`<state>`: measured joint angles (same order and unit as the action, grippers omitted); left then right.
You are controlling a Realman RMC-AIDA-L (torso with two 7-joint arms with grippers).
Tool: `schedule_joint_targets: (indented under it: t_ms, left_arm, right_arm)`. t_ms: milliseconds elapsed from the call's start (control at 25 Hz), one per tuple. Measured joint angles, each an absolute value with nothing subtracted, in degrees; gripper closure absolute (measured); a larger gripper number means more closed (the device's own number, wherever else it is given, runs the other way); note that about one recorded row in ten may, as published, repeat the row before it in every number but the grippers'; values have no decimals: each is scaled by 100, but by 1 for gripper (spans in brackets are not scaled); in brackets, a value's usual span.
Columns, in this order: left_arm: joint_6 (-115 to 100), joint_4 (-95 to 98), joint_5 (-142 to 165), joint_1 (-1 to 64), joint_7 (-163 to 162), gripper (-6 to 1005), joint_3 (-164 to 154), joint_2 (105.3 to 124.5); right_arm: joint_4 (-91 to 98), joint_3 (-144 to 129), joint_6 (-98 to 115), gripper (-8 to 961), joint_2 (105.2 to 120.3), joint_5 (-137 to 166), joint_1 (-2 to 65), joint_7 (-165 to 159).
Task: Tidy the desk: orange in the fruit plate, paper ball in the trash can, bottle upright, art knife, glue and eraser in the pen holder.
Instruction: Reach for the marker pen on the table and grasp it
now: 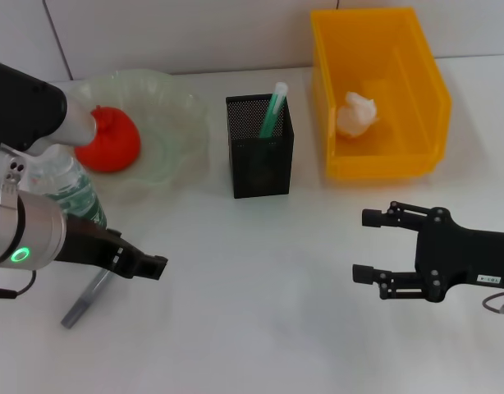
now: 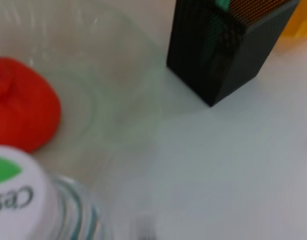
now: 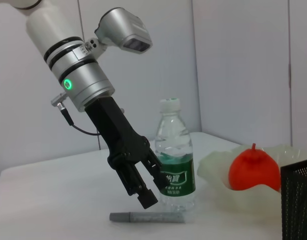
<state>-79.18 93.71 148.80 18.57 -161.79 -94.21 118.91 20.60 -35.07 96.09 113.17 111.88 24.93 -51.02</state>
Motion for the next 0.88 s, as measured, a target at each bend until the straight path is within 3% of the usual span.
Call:
schedule_joint_targets:
  t_ms: [880]
  left_arm:
    - [-7988, 8401, 15056, 2249, -16328, 190, -9240, 11876]
  right_arm:
    - [2003, -3516, 9384, 125, 11373, 11369, 2568, -5102]
